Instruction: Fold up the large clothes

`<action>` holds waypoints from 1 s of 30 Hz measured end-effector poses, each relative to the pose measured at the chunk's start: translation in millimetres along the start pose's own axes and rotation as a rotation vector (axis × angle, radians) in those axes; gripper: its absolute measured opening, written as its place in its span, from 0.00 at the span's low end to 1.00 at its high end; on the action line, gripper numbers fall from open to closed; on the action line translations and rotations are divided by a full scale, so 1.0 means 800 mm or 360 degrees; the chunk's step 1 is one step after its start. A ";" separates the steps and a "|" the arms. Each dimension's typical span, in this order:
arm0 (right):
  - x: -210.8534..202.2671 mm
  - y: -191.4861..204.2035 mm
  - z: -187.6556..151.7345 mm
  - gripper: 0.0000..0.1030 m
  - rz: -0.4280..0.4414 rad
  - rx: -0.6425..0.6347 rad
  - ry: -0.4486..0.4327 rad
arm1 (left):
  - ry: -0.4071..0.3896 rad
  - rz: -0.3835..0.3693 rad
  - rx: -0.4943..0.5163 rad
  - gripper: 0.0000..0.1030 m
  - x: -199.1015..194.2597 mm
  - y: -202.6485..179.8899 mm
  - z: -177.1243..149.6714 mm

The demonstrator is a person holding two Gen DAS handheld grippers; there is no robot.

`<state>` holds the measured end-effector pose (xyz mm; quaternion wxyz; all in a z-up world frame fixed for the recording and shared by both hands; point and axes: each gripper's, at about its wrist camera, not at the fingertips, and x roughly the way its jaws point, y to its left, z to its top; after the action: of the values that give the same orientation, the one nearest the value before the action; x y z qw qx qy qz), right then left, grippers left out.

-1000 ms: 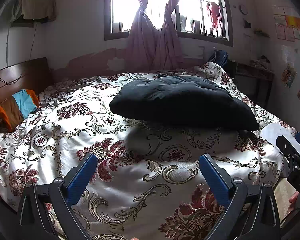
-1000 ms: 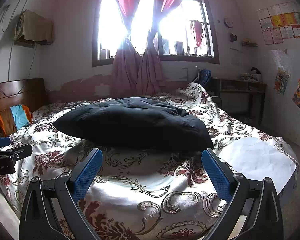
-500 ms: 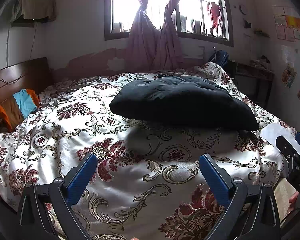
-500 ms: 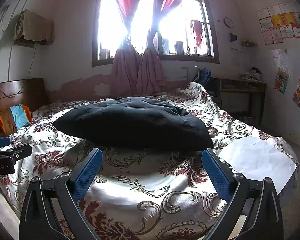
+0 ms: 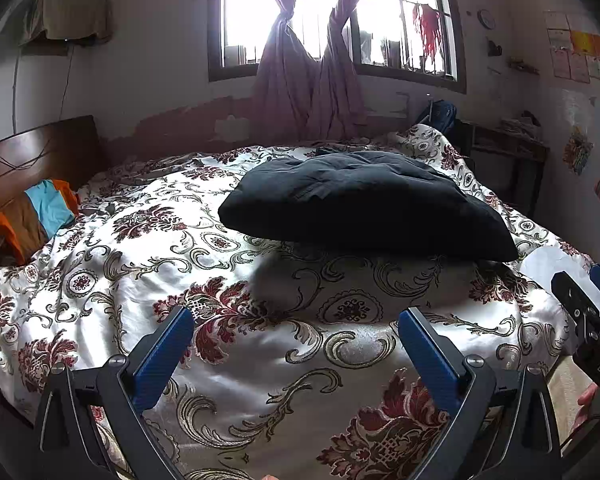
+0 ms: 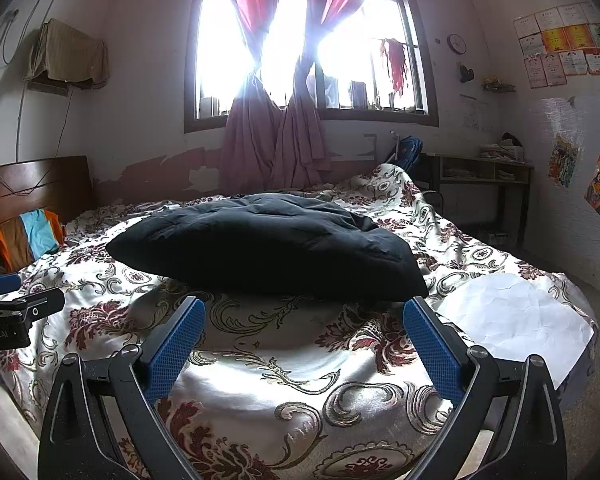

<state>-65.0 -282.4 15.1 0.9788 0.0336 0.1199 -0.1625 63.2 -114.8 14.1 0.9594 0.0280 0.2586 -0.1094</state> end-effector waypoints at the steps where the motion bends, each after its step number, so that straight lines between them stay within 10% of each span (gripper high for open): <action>1: 0.000 0.000 -0.001 0.95 0.0000 0.0000 -0.0001 | 0.0000 0.0000 0.0001 1.00 0.000 0.000 0.000; 30: 0.000 0.001 -0.001 0.95 0.0000 0.0000 0.0003 | 0.0006 0.0010 -0.0008 1.00 0.001 0.003 0.001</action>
<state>-64.9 -281.7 14.2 0.9787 0.0338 0.1208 -0.1626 65.1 -112.8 14.1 0.9593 0.0268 0.2605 -0.1057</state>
